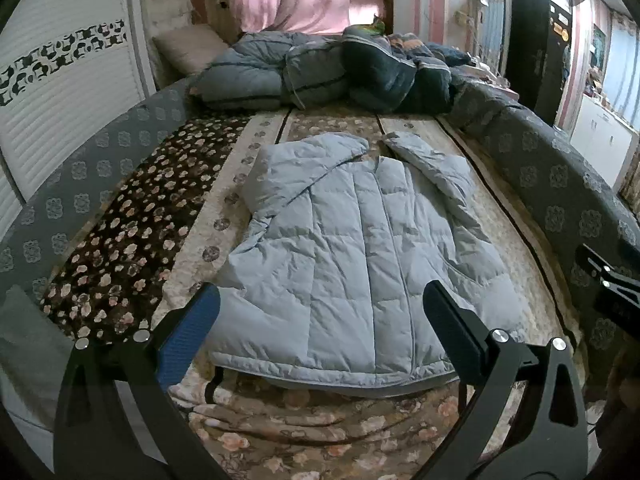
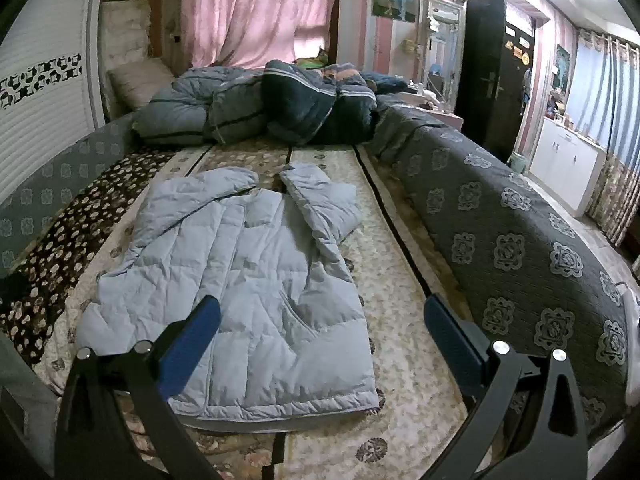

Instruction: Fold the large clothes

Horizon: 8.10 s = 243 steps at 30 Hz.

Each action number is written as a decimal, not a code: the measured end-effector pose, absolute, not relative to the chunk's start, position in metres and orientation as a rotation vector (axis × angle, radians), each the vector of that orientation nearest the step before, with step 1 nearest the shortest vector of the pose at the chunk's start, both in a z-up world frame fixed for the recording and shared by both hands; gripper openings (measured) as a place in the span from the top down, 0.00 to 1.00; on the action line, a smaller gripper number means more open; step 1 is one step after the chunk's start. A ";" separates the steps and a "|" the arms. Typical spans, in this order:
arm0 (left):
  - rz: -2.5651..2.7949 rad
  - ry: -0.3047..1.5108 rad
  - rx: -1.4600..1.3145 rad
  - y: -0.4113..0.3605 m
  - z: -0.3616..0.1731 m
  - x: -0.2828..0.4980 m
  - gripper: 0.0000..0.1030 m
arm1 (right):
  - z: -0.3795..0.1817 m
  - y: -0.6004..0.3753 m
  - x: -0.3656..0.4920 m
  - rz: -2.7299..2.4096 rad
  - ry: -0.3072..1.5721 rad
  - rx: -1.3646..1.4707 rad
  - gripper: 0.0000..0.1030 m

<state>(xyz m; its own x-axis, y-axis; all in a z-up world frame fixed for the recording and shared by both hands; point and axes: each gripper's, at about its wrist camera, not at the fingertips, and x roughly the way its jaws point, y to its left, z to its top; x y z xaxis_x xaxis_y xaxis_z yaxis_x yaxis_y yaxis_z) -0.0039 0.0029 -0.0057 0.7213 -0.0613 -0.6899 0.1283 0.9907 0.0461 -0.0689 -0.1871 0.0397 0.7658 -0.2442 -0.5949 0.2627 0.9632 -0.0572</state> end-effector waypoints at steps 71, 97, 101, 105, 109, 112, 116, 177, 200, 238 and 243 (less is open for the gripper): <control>-0.157 0.887 0.206 0.037 -0.061 0.124 0.03 | 0.028 -0.220 0.038 -0.033 0.893 -0.151 0.01; -0.079 0.951 0.224 0.004 -0.172 0.370 0.26 | -0.104 -0.279 0.275 -0.063 0.992 0.125 0.53; -0.104 0.985 0.266 0.003 -0.193 0.399 0.26 | -0.109 -0.285 0.317 -0.070 1.029 0.080 0.52; -0.133 1.025 0.260 -0.011 -0.207 0.437 0.21 | -0.124 -0.283 0.361 -0.084 1.062 -0.042 0.51; -0.113 1.044 0.294 -0.026 -0.234 0.462 0.19 | -0.168 -0.283 0.374 -0.125 1.095 -0.007 0.46; -0.108 1.073 0.298 -0.030 -0.257 0.473 0.20 | -0.163 -0.282 0.359 -0.110 1.009 0.031 0.43; -0.070 1.055 0.349 -0.034 -0.276 0.479 0.23 | -0.156 -0.288 0.353 -0.082 0.964 0.077 0.43; -0.125 1.149 0.307 0.037 -0.272 0.499 0.69 | -0.156 -0.283 0.312 -0.060 0.853 0.084 0.26; -0.284 1.147 0.266 -0.037 -0.245 0.421 0.61 | -0.117 -0.281 0.299 -0.047 0.902 0.107 0.26; -0.358 1.003 0.326 -0.082 -0.226 0.396 0.23 | -0.132 -0.273 0.316 0.030 0.978 0.148 0.21; -0.221 0.916 0.347 -0.013 -0.188 0.383 0.09 | -0.132 -0.240 0.336 0.061 0.999 0.118 0.21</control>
